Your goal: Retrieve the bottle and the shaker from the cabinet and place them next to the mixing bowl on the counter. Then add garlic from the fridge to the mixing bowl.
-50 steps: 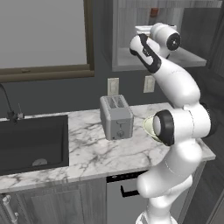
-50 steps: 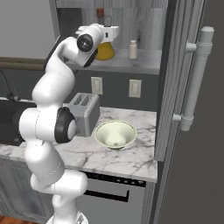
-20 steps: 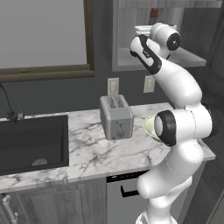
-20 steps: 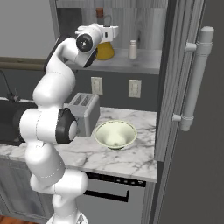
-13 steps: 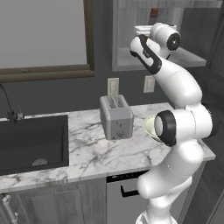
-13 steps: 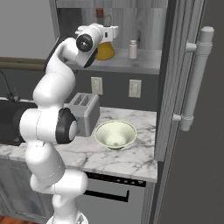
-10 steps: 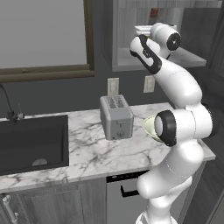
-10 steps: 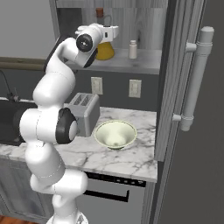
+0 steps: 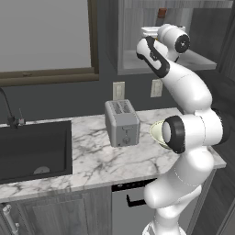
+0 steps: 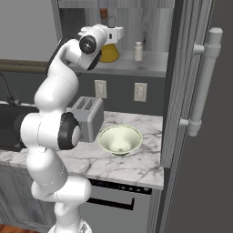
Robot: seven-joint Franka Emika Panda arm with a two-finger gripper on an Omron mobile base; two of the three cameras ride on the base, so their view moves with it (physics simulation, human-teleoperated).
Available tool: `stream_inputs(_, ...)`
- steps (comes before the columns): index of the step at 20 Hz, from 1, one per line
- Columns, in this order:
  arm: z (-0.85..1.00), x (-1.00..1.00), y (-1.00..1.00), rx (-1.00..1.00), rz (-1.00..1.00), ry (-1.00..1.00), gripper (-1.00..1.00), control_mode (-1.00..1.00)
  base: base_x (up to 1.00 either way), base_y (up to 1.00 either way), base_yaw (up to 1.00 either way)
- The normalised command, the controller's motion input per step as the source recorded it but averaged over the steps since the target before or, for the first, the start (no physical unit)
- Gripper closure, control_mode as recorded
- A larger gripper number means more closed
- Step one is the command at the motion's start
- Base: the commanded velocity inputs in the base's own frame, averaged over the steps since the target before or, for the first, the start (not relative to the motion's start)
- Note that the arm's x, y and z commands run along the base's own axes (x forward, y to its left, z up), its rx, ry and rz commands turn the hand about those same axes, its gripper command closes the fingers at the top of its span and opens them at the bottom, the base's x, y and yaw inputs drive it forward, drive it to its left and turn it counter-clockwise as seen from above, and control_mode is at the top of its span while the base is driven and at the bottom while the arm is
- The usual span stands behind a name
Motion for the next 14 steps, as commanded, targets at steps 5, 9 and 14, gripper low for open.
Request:
stream_inputs(5,0.00,0.00,0.00,0.00,0.00,0.00,1.00,-1.00,0.00,0.00,0.00)
stream_inputs(9,0.00,0.00,0.00,0.00,0.00,0.00,1.00,-1.00,0.00,0.00,0.00)
stream_inputs(14,0.00,0.00,0.00,0.00,0.00,0.00,1.00,-1.00,0.00,0.00,0.00)
